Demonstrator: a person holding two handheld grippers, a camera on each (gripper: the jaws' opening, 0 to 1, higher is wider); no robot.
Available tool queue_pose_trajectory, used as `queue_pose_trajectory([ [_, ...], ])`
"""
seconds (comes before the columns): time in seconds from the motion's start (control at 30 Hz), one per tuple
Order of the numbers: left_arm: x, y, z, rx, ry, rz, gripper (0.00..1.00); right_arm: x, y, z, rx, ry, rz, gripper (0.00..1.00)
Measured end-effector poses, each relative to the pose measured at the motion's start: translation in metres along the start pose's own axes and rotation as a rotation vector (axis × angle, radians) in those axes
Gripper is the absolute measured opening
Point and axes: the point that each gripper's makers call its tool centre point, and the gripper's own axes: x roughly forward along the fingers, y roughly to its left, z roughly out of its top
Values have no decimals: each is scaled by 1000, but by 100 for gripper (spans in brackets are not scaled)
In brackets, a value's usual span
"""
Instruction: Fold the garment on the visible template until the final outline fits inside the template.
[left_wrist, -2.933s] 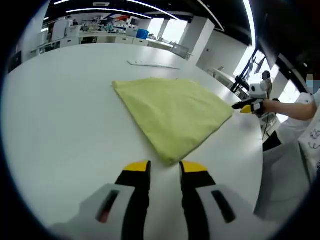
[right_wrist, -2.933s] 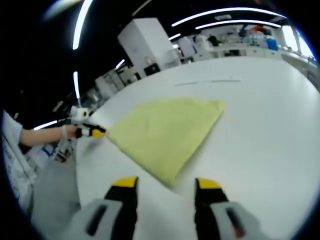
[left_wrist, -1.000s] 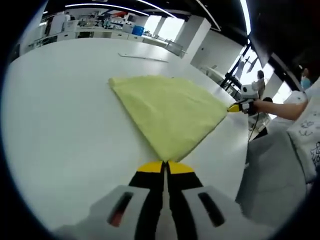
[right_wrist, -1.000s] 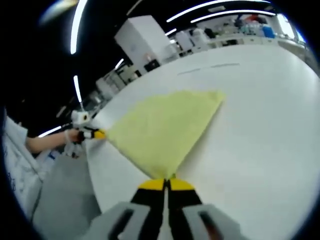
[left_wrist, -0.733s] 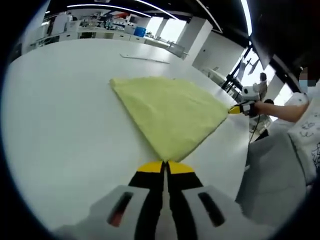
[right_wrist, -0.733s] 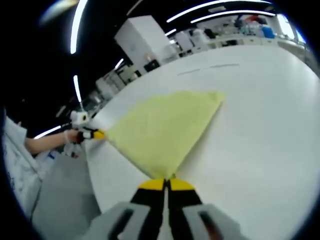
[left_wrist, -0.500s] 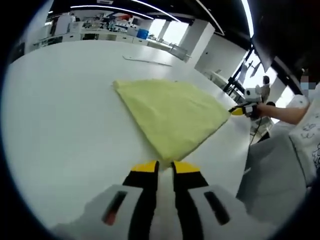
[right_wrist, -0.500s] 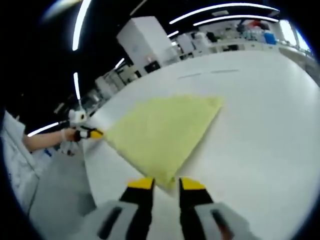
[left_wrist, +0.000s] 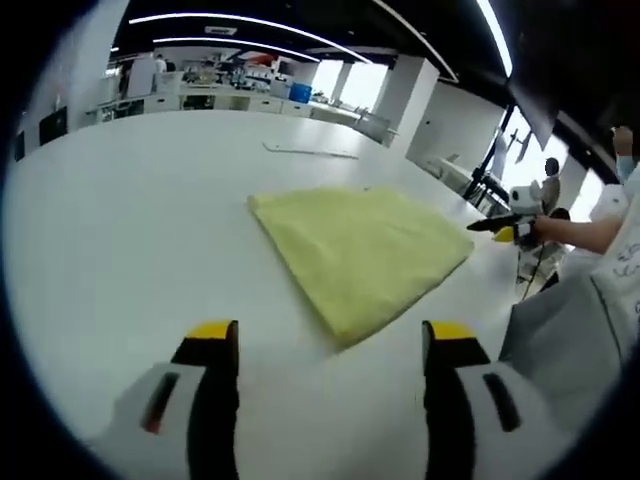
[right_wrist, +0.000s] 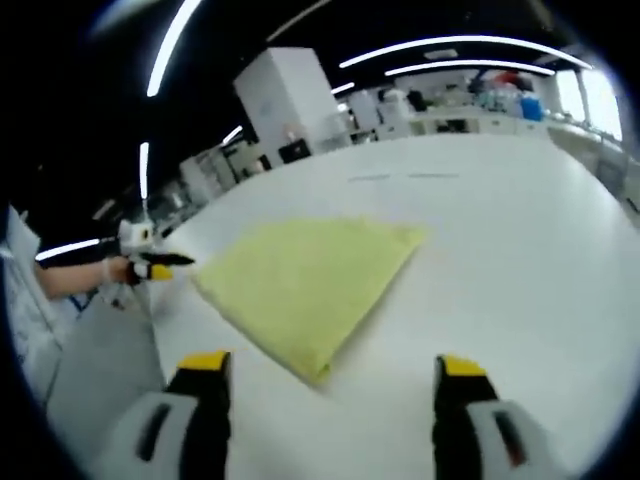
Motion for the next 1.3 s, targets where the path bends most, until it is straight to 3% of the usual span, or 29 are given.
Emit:
queue_pose_trajectory([
  [0.1,-1,0,4,11,-15,9,86,-3,-2,0,-11,-11,-22,99],
  [0.27,-2,-6,9,18,-41,-2,99,-8,-6,-1,-18,-12,-43,99],
  [0.4,-4,-12,7,40,-44,-30,99,-13,-7,-2,-16,-22,-45,99],
  [0.77,-15,-7,9,26,-77,-26,99,-22,-9,4,-13,-43,-47,99],
  [1.3,-28,-10,24,57,-101,-12,99,-31,-11,13,-37,-45,-49,99],
])
